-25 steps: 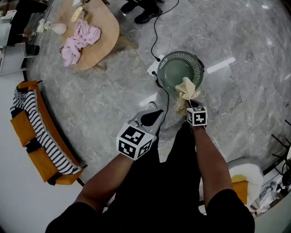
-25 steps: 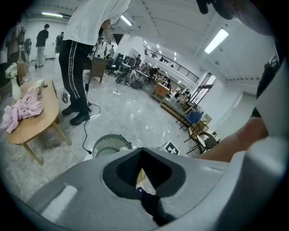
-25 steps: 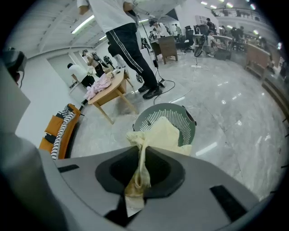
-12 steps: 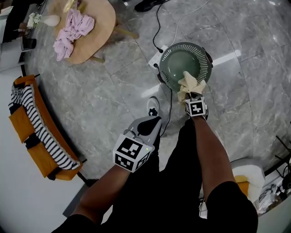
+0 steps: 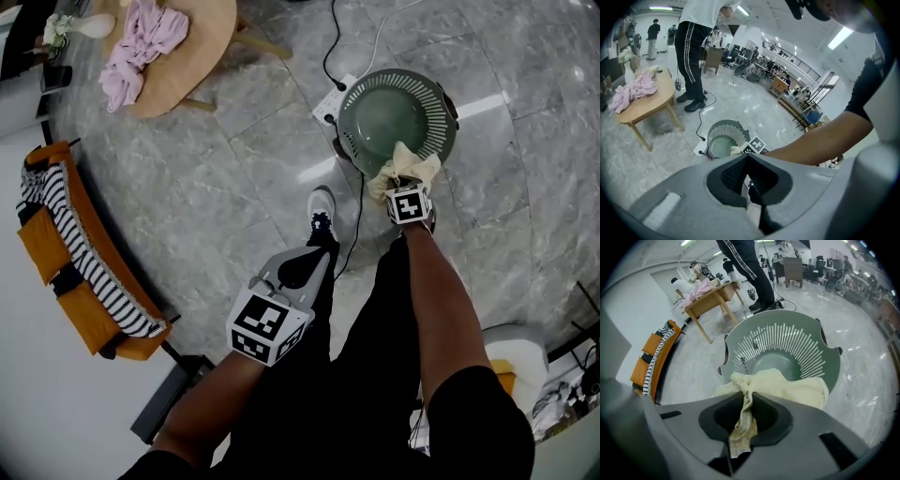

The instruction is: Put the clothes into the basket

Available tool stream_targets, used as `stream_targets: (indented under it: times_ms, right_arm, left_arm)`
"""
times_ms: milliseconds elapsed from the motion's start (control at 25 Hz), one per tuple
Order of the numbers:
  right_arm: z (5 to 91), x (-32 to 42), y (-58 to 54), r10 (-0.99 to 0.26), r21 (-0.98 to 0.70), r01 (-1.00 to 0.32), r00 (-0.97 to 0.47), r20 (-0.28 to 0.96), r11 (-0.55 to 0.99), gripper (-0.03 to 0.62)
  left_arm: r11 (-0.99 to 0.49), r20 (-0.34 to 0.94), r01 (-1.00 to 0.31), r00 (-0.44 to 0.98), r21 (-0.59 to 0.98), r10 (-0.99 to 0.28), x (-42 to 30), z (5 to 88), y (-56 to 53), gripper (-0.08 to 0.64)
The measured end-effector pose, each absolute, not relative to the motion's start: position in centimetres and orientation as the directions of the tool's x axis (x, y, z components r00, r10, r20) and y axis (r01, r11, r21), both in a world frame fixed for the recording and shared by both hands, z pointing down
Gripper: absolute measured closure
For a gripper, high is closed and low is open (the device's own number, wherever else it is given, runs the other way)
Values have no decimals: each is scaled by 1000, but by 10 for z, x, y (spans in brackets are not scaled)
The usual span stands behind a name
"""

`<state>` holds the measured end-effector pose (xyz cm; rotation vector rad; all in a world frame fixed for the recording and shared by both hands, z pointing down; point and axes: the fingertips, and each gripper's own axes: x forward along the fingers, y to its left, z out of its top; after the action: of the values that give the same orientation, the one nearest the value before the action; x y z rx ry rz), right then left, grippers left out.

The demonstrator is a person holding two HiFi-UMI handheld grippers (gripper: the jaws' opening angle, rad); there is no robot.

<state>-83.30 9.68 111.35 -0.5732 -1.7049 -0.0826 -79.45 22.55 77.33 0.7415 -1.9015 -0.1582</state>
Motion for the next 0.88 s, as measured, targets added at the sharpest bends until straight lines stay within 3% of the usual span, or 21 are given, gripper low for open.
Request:
stream_targets:
  times_ms: [200,320,400,880]
  right_arm:
    - [1113,-831,106,310,-254,429,-66,948,867,498]
    - [1103,-825,114,338,-287,453,-34,941,844,369]
    - [1091,-823,113,338,-284,468,-33,940,837,335]
    - [970,-788,67,313,-274,333,-67,947,902,330]
  left_arm:
    - [804,783,-409,-273,431,-558,-798,773,233,560]
    - [797,777,-417,-272,437,-568,-798,767,230,560]
    - [791,770,-425,-273,441,-576,-800,761,227,560]
    - [714,726,-551,-257,432,-638,-830,685,216,560]
